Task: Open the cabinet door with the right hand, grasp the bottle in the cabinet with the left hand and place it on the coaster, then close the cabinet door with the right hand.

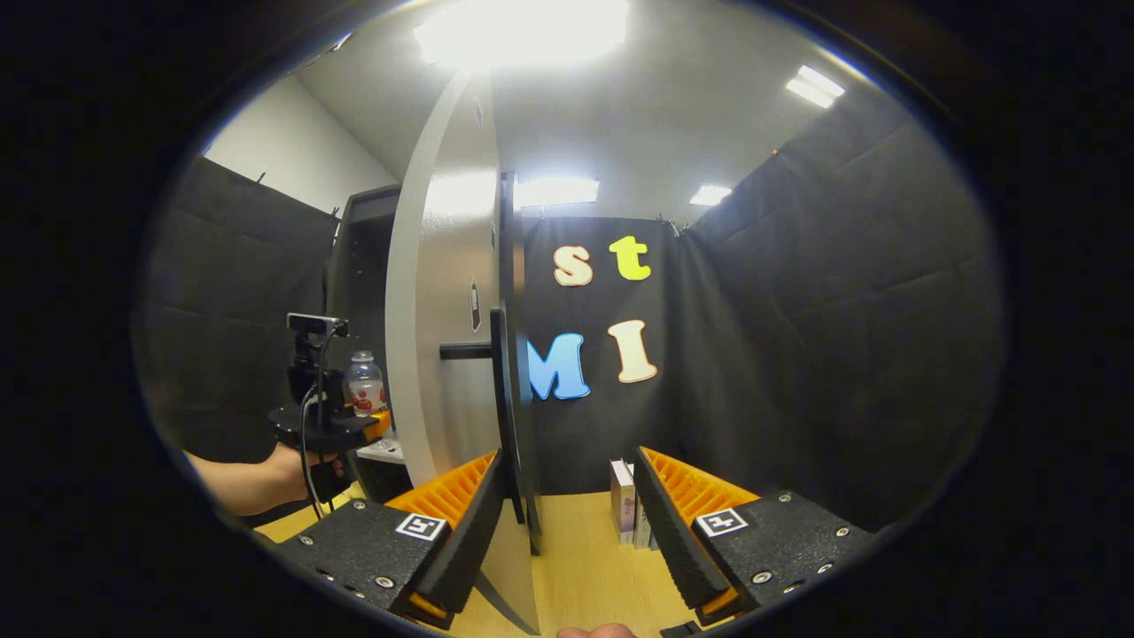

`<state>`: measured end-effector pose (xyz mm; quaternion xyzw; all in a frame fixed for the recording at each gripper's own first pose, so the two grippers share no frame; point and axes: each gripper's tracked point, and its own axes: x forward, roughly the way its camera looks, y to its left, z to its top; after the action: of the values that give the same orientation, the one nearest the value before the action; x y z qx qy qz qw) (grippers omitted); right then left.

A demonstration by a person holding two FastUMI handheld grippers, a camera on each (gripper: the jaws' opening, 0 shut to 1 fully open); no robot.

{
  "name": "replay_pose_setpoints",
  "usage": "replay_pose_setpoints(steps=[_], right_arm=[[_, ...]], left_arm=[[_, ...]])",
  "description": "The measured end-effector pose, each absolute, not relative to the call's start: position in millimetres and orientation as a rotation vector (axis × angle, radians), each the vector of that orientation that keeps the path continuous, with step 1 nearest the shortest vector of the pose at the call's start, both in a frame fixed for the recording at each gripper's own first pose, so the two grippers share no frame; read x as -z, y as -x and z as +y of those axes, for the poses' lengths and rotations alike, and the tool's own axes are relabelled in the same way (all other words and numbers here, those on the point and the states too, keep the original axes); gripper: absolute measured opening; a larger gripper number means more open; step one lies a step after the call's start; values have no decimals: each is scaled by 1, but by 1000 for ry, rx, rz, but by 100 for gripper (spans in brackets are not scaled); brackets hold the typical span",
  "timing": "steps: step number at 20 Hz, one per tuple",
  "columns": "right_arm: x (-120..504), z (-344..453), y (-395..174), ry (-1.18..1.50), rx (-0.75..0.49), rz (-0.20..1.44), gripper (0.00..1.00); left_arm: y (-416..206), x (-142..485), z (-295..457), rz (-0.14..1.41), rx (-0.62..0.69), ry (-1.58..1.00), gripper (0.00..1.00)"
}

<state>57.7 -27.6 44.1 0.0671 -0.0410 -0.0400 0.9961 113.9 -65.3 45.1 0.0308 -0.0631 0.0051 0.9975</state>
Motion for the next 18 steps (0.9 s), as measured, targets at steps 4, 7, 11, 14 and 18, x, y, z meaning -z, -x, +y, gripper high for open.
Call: replay_pose_setpoints(steps=[4,7,11,14,18], right_arm=[[-45,-32,-47,-130,15,-92,88],[-54,-47,-26,-65,6,-183,89],[-15,-57,-32,-88,-31,-134,89],[28,-66,-32,-78,-51,-10,89],[115,-69,-14,-20,-77,203,89]], left_arm=[[-46,-42,-43,-138,-77,-75,75],[10,-26,-24,-142,-141,-70,69],[77,27,-9,-66,-233,-25,75],[123,65,-3,-62,-289,8,75],[164,120,-12,-139,-313,-51,69]])
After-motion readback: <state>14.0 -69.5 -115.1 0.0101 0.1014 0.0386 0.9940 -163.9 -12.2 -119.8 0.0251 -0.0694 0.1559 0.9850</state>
